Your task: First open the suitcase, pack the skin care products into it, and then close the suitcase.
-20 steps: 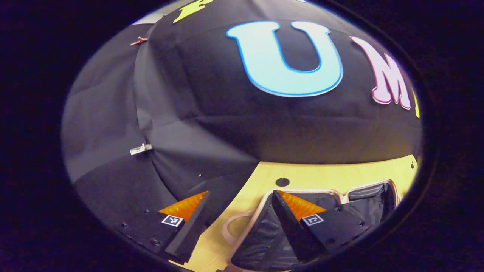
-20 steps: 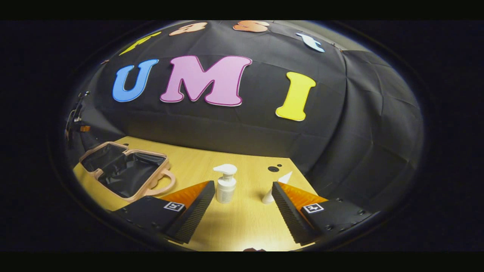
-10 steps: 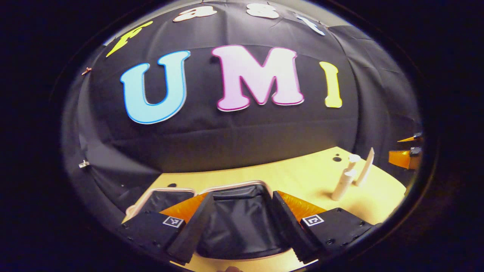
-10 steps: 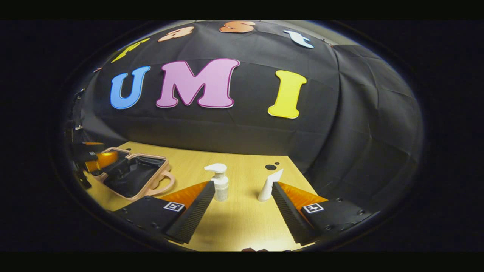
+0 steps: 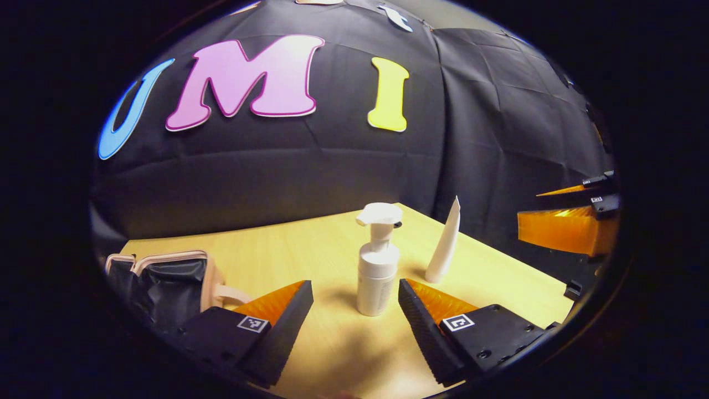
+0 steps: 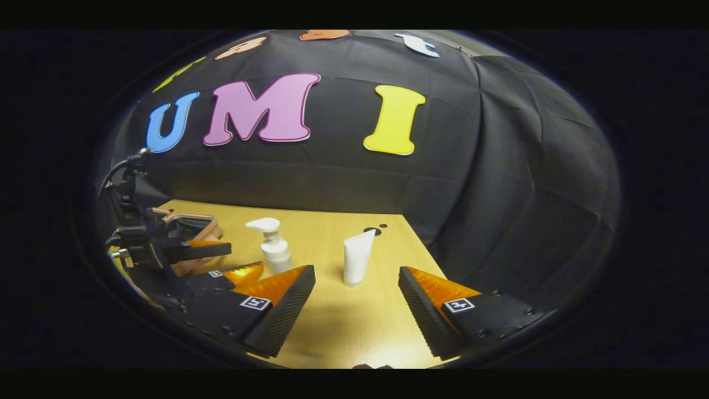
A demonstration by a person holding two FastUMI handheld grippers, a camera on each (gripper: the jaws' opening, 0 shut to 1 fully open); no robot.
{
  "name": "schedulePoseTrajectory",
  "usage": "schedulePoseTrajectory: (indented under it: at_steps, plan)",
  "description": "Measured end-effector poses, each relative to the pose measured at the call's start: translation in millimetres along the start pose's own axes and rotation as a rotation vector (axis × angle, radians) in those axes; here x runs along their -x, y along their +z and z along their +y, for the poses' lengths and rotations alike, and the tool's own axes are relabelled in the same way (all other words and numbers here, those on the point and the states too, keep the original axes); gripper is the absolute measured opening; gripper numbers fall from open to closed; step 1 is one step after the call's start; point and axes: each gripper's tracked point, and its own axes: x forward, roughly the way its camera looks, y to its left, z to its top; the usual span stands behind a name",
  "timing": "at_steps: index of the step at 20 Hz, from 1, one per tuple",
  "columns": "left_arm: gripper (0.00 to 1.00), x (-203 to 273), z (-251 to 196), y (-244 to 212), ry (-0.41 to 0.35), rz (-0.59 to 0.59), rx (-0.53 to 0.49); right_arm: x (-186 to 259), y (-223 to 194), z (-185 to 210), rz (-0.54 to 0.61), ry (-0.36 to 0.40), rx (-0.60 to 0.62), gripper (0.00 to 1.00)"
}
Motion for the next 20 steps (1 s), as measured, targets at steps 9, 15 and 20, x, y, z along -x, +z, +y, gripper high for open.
schedulePoseTrajectory:
  at_steps: [9, 15, 20]
  plan:
    - [0.8, -70, -24, 8, -0.037, 0.018, -0.021, -68, -40, -7, 0.077, 0.039, -0.017, 0.97]
    - [0.63, -74, -18, 1, -0.06, 0.021, 0.009, -125, -70, 18, 0.109, 0.093, -0.053, 0.97]
    - [0.63, -51, 4, -9, -0.014, 0.036, 0.047, -163, -91, 17, 0.159, 0.062, -0.251, 0.96]
